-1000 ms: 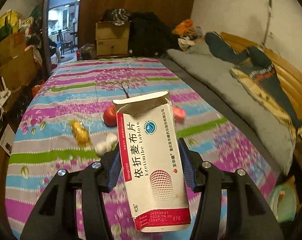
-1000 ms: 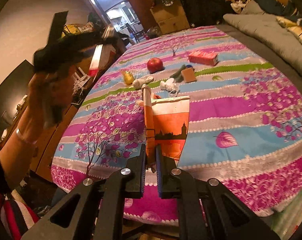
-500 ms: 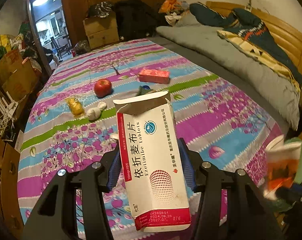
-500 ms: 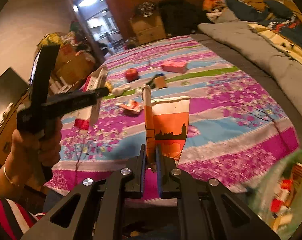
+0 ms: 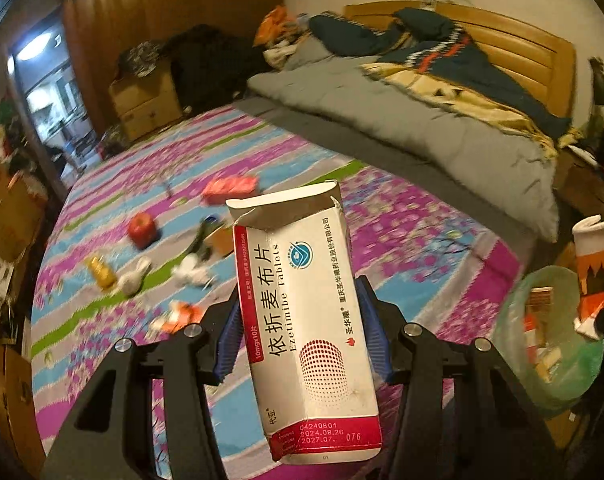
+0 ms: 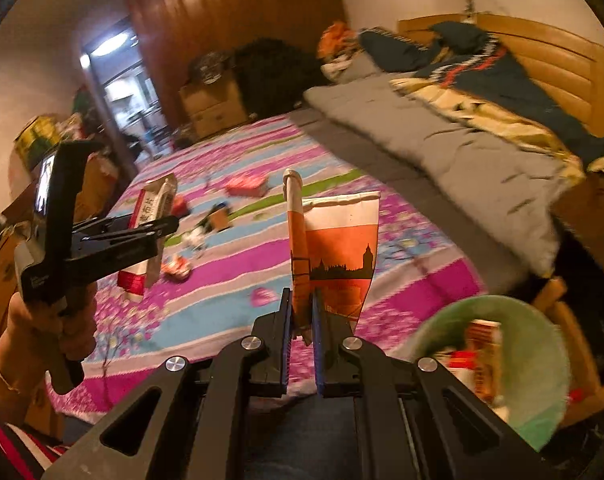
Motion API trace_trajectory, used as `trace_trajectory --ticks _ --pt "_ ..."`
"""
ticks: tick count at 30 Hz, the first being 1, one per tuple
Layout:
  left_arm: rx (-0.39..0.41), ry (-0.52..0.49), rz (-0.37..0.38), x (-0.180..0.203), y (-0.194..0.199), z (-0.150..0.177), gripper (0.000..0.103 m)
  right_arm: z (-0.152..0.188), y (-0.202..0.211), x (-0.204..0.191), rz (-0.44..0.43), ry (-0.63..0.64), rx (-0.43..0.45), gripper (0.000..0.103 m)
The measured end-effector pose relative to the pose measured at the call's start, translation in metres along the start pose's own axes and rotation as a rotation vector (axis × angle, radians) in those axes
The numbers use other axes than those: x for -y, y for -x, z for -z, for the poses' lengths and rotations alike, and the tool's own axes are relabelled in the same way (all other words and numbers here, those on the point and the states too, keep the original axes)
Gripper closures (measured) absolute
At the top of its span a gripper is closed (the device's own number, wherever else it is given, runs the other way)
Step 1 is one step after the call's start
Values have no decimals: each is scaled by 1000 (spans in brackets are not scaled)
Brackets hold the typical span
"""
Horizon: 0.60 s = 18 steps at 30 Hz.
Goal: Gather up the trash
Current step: 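Carry the paper cup and medicine box over the green bin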
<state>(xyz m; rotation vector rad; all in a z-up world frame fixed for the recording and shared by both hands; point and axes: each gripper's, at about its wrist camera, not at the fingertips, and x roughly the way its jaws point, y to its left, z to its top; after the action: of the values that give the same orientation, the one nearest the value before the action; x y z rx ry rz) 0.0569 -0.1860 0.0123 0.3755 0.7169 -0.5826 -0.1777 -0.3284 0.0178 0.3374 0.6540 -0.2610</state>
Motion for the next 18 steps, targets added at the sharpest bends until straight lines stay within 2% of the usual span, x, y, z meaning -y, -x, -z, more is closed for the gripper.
trace_trajectory --ticks 4,8,14,18 --pt "7 -50 68 40 -1 -19 53 0 26 38 83 -55 27 93" --pt "26 -143 132 93 -1 -35 53 3 47 73 160 -111 26 93" --pt "22 -267 228 165 -5 -47 53 11 77 128 266 -203 12 93" --pt "15 -324 270 199 -8 -50 53 18 88 159 316 -257 -11 93"
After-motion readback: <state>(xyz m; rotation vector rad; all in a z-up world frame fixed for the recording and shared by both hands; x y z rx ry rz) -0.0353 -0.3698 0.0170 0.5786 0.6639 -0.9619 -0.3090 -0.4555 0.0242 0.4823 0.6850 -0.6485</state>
